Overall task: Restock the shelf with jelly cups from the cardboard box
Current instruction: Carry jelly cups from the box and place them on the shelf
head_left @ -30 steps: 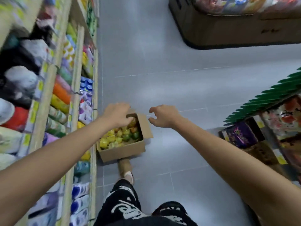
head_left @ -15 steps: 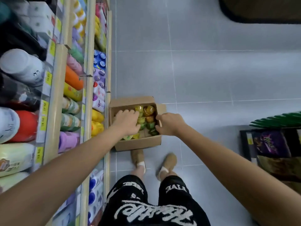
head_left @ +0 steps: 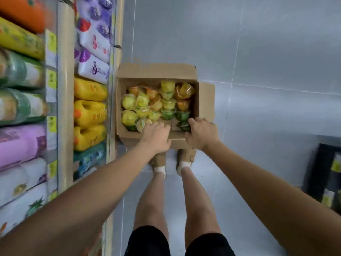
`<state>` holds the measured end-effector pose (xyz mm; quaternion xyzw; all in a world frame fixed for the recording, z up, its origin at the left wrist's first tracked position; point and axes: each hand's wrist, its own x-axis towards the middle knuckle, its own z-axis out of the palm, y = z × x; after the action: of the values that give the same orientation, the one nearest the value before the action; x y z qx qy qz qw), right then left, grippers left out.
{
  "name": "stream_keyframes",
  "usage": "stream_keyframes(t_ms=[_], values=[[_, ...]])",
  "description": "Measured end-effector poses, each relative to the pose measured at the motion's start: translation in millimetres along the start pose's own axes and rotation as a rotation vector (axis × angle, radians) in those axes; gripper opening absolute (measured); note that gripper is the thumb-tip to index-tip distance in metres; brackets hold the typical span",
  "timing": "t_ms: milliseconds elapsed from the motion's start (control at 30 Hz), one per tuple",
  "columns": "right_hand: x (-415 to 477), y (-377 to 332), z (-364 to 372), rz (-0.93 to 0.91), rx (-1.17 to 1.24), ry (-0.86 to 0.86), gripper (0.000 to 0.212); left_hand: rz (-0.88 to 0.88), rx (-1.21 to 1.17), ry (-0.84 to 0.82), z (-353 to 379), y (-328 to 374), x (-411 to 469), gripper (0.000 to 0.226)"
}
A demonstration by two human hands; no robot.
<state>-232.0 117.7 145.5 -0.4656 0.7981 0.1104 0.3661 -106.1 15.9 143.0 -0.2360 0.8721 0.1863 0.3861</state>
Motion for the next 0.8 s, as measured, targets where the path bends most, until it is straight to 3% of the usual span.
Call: stream_keyframes(t_ms=[300,533,667,800], values=[[135,22,128,0.127,0.079,-0.002,0.035,-0.065,-0.077,0.0,104,-18,155,0.045],[200,33,204,0.298,0.162,0.022,0.051,-0.189,-0.082,0.036,174,-34,229,0.058],[223,40,234,0.371,0.279,0.038,0.074,-0.261,-0.233,0.025,198,-41,254,0.079],[241,41,248,0.416,0.314,0.076,0.078,-0.331,-0.308,0.056,207,-36,273,0.086]])
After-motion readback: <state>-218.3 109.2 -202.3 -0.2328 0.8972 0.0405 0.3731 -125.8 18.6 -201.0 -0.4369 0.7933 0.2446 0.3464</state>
